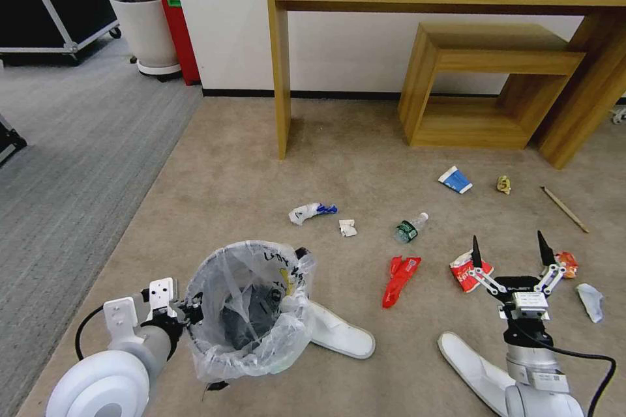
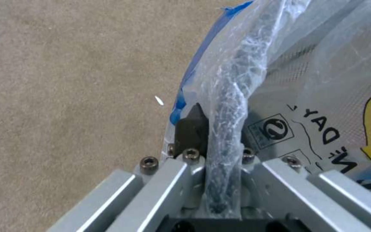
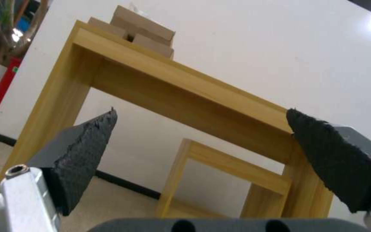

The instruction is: Pick up the trash bin and place the garbage on the floor into it.

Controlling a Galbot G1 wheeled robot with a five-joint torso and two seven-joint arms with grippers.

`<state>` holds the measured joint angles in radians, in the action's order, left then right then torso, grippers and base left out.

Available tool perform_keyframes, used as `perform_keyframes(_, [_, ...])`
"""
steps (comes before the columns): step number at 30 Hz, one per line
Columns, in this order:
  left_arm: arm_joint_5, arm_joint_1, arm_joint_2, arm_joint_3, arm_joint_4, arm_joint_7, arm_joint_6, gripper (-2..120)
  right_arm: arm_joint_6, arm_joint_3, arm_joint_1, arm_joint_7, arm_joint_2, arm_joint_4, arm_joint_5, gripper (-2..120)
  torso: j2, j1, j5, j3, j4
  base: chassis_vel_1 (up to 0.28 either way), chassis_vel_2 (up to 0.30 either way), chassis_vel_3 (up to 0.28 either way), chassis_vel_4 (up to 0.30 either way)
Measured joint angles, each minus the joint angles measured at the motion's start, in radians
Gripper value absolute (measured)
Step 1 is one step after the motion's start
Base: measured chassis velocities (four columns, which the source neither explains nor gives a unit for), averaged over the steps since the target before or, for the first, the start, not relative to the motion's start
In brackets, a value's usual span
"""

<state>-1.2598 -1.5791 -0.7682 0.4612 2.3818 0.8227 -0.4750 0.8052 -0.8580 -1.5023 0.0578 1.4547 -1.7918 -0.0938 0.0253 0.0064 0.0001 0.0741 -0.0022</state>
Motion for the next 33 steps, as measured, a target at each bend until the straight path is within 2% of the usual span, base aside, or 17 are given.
perform_keyframes(17, [-0.002,0.024,0.005,-0.027,-0.019,0.004,0.008,0,-0.008,0.008,0.006,0.003,0.001,0.006,-0.002,100,0.0,0.0,-0.0001,0.0,0.0,0.009,-0.009,-0.013,0.007])
perform_keyframes(33, [0.013,0.023,0.0,-0.045,-0.024,0.006,0.017,0,-0.001,0.008,0.004,0.003,-0.001,0.009,0.005,100,0.0,0.0,0.0,0.0,0.0,0.167,-0.154,-0.161,0.166])
